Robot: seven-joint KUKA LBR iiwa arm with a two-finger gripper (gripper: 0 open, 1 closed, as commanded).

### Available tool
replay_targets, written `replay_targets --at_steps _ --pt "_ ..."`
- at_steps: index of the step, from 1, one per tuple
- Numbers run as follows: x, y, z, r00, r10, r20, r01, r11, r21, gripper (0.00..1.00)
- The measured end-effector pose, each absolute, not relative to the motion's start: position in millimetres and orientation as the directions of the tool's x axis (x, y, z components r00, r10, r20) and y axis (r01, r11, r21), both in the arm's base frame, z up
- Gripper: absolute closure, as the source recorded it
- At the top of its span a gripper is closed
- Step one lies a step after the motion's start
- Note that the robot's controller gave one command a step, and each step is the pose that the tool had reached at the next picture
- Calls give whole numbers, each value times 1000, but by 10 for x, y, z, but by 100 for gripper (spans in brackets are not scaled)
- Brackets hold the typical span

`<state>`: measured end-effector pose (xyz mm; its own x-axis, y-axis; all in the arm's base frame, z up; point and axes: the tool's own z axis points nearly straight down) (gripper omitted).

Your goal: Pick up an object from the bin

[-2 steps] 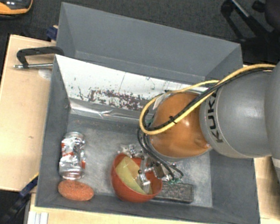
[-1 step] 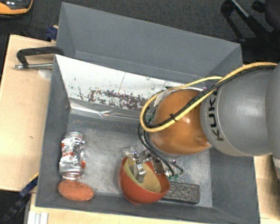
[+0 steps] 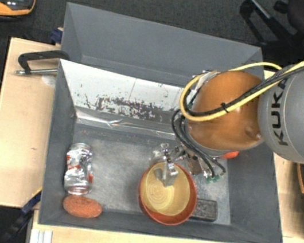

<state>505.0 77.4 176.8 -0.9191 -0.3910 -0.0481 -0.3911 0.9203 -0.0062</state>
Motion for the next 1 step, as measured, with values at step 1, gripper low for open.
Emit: replay_targets --at_steps 1 --pt "5411 998 3125 -909 -412 -63 -412 911 -10 100"
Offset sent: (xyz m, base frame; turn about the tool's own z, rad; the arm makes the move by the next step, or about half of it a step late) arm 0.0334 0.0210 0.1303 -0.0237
